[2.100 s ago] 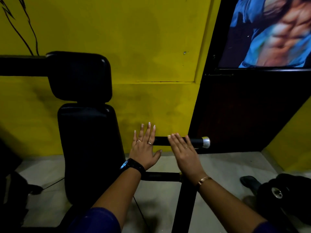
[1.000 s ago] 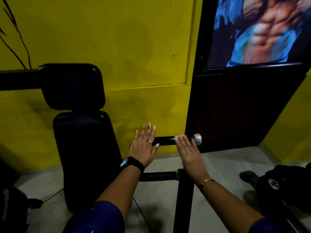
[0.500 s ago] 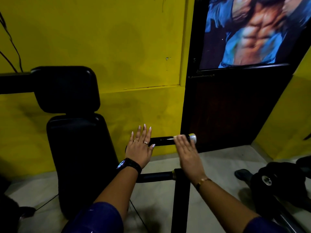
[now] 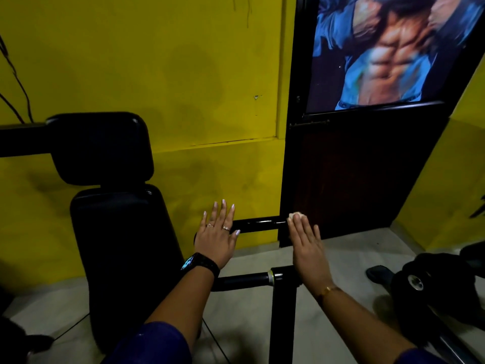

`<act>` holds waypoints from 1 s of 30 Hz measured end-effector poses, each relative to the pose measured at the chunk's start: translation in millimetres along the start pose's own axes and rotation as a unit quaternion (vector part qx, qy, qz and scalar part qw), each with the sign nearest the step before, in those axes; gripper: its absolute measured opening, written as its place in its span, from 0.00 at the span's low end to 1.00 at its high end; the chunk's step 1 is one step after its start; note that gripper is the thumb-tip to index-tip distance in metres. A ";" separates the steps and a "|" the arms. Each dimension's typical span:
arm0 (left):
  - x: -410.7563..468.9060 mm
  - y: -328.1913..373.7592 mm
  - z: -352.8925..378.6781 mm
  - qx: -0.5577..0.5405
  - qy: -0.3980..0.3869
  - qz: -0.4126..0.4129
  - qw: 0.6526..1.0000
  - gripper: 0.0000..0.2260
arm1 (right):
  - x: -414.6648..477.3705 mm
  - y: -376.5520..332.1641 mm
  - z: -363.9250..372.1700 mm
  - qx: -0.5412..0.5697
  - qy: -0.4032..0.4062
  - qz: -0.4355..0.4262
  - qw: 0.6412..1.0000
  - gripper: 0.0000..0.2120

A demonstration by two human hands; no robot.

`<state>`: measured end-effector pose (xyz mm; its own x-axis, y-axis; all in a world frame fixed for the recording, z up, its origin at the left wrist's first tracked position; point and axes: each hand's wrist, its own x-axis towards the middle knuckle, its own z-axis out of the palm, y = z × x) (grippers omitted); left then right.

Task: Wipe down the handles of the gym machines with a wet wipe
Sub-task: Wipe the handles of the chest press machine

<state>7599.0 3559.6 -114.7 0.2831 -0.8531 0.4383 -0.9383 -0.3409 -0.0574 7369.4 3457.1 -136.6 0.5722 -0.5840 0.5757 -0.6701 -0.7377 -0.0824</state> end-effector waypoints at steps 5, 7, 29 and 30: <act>-0.2 0.5 0.0 -0.004 0.008 0.001 1.000 0.28 | 41.1 5.5 -13.7 0.018 -0.077 0.036 0.996 0.26; -0.1 0.4 0.2 -0.007 0.019 -0.001 1.000 0.28 | 62.4 6.3 -20.7 0.062 -0.111 0.053 0.991 0.23; 0.4 2.0 -0.3 -0.010 0.001 0.001 1.000 0.29 | 25.9 -33.3 -15.6 0.524 0.060 0.417 0.741 0.22; -0.3 2.4 -1.1 -0.011 -0.001 0.001 1.000 0.29 | 24.8 -36.2 -13.4 0.514 0.066 0.408 0.751 0.23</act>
<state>7596.4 3559.5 -113.9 0.2821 -0.8543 0.4366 -0.9427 -0.3313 -0.0389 7401.5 3473.8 -108.5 0.0720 -0.9955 0.0619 -0.0134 -0.0630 -0.9979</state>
